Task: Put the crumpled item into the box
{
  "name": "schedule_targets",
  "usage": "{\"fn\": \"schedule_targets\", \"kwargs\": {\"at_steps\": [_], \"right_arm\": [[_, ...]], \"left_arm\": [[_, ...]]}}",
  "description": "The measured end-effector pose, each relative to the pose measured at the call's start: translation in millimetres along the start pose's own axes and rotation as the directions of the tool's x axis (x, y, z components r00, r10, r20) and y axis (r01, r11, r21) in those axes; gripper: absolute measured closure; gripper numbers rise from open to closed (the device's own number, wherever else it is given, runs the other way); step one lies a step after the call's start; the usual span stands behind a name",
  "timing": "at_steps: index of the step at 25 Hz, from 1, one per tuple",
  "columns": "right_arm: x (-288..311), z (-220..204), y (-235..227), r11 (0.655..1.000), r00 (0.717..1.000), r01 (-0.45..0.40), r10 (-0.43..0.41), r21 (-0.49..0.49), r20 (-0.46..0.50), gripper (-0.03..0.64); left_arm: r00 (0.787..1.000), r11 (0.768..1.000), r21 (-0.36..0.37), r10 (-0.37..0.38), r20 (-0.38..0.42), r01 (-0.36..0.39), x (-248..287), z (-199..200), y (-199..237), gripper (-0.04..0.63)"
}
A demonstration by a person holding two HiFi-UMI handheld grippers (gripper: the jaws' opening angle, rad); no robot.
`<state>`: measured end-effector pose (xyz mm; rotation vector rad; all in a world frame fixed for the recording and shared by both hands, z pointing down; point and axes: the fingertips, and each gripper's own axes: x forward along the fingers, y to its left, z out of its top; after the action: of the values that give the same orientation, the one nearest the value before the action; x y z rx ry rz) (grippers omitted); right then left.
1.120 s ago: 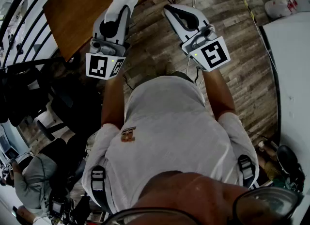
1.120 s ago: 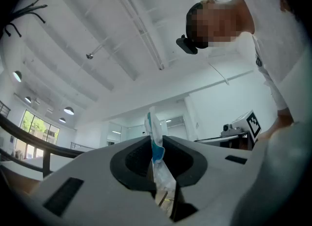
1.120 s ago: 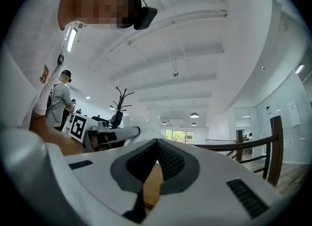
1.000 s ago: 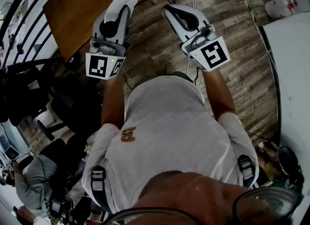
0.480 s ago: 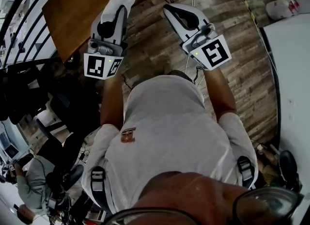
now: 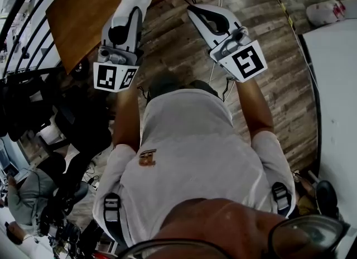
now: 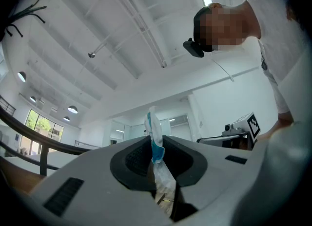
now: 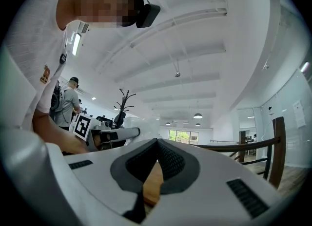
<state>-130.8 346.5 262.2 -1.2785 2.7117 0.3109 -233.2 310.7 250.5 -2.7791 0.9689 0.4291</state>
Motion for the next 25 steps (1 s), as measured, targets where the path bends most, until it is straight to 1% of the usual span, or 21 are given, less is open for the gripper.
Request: {"fn": "schedule_targets", "kwargs": {"at_steps": [5, 9, 18, 23, 25], "right_arm": [[-8.3, -3.2, -21.4, 1.0, 1.0, 0.01, -0.01, 0.002, 0.002, 0.584], [-3.9, -7.7, -35.7, 1.0, 1.0, 0.011, -0.011, 0.001, -0.006, 0.584], [32.0, -28.0, -87.1, 1.0, 1.0, 0.013, -0.013, -0.025, -0.021, 0.584], [55.3, -39.6, -128.0, 0.999, 0.999, 0.014, -0.015, -0.039, -0.035, 0.584], [71.2, -44.2, -145.3, 0.999, 0.999, 0.014, -0.016, -0.043, -0.039, 0.584]], "left_arm": [[1.0, 1.0, 0.002, -0.001, -0.013, 0.001, 13.8, -7.7, -8.0, 0.525], [1.0, 1.0, -0.001, 0.001, -0.006, -0.001, 27.8, -12.3, -1.3, 0.525], [1.0, 1.0, -0.017, -0.003, 0.014, 0.004, 79.5, -40.1, 38.2, 0.525], [1.0, 1.0, -0.024, -0.003, 0.019, 0.003, 115.1, -57.5, 63.1, 0.525], [1.0, 1.0, -0.029, -0.003, 0.014, 0.003, 131.0, -65.1, 79.6, 0.525]]}}
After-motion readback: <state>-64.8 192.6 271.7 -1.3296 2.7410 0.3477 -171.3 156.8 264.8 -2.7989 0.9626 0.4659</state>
